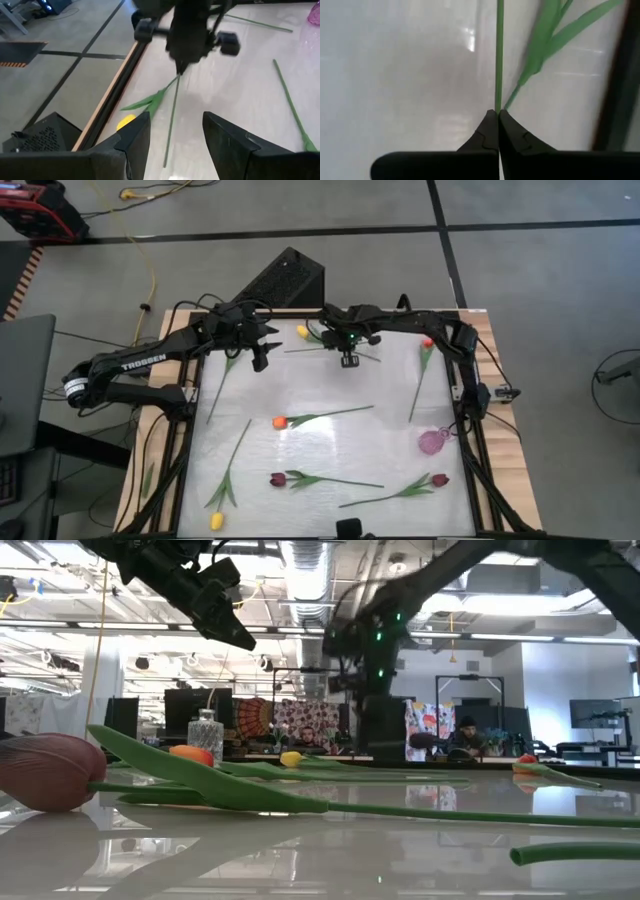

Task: Sort flowers into vase by color
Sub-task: Put the right black flower into the pink vase

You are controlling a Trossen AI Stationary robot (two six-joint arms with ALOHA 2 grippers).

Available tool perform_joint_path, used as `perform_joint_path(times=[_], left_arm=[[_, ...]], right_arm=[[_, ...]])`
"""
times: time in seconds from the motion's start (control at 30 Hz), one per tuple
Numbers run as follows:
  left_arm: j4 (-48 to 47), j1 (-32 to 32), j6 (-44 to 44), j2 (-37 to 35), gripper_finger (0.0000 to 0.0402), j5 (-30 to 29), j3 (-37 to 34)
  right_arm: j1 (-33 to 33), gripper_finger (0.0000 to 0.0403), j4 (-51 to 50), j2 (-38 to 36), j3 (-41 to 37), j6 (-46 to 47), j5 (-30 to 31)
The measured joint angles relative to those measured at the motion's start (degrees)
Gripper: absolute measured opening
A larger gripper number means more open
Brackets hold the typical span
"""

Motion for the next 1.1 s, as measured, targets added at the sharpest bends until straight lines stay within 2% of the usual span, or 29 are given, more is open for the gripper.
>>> perform_joint_path(times=[0.27,0.47,0.8,0.93,1.1], left_arm=[[-1.42,-0.08,-0.01,0.00,0.0171,2.53,0.04],[-4.57,-1.74,-0.46,0.00,0.0171,3.21,0.04],[-8.47,-8.53,-4.58,0.02,0.0171,2.67,0.04],[-9.64,-12.96,-7.48,0.02,0.0171,-0.73,0.04],[-11.62,-21.08,-12.02,0.02,0.0171,-9.11,0.04]], right_arm=[[5.43,0.0019,-4.97,-10.83,0.02,0.43,5.41],[10.54,0.0019,-15.28,-16.13,0.04,-2.53,8.88],[22.97,0.0019,-29.11,-18.18,0.04,1.93,25.71],[30.01,0.0019,-33.91,-19.01,0.04,6.01,29.62],[39.39,0.0019,-37.29,-19.13,0.04,11.41,29.74]])
